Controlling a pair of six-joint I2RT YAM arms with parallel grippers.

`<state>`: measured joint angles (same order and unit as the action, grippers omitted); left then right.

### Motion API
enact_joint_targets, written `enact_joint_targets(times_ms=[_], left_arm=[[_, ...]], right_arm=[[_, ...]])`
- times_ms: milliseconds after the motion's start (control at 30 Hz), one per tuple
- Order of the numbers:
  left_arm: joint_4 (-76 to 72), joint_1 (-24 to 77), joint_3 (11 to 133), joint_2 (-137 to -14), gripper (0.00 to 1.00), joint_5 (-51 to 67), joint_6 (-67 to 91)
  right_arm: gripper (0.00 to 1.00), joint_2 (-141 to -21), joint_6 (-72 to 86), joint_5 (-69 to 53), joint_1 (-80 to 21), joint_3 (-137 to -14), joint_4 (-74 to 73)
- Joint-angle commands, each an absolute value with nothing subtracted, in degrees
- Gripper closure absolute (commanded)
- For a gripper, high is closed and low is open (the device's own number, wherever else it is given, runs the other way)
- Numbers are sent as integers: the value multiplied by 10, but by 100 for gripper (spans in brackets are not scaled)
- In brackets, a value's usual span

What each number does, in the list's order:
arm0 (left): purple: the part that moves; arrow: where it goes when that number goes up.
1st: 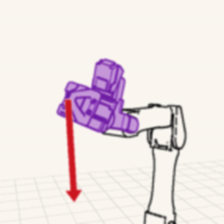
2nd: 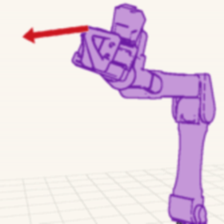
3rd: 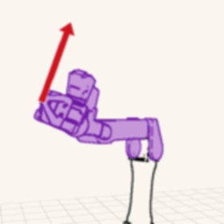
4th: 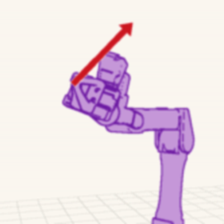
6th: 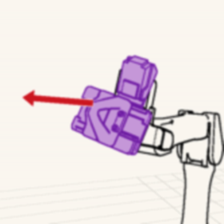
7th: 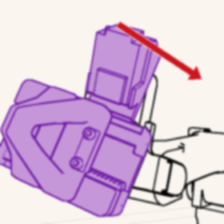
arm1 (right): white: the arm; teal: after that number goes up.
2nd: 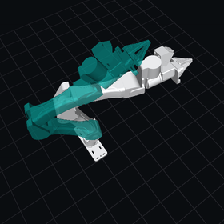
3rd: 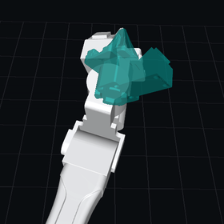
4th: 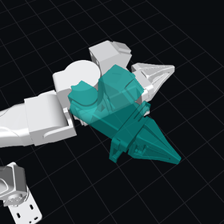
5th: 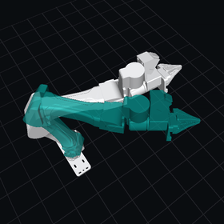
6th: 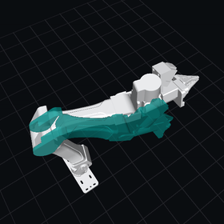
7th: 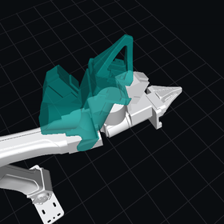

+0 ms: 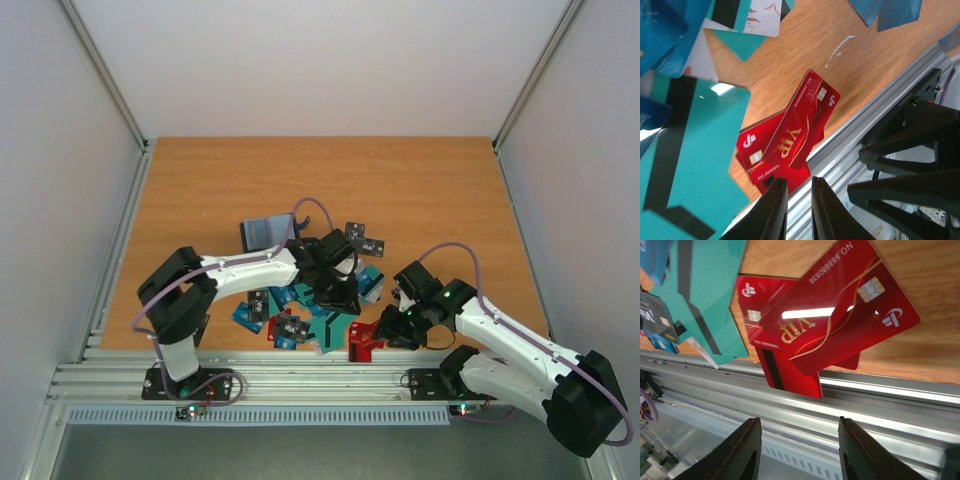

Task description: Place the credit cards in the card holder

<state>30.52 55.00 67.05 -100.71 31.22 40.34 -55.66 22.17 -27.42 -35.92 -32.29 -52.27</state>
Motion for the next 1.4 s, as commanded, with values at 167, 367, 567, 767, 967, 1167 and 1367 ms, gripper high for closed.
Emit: enact_joint_targets(times_ms=[167,367,567,767,967,1167,1367], left_arm=[[322,561,734,-1105,84,343,341],[330,562,737,-1134,84,345,321],[331,562,720,-1149,85,337,308],[302,564,688,-1161,85,344,313],[290,565,679,-1173,85,344,314],[295,566,678,-1181,86,334,310],[297,566,670,-1182,86,331,306]], right_arm=[[55,-525,314,-310,-356,-208,-353],[55,-580,290,-316,-356,-216,-328],[55,-582,294,-325,-355,-196,-306],[54,-571,275,-338,-356,-205,-341],[54,-559,252,-341,-356,-218,-403],[53,-580,249,-356,-360,-215,-388],[54,-631,267,-371,-387,-207,-287]])
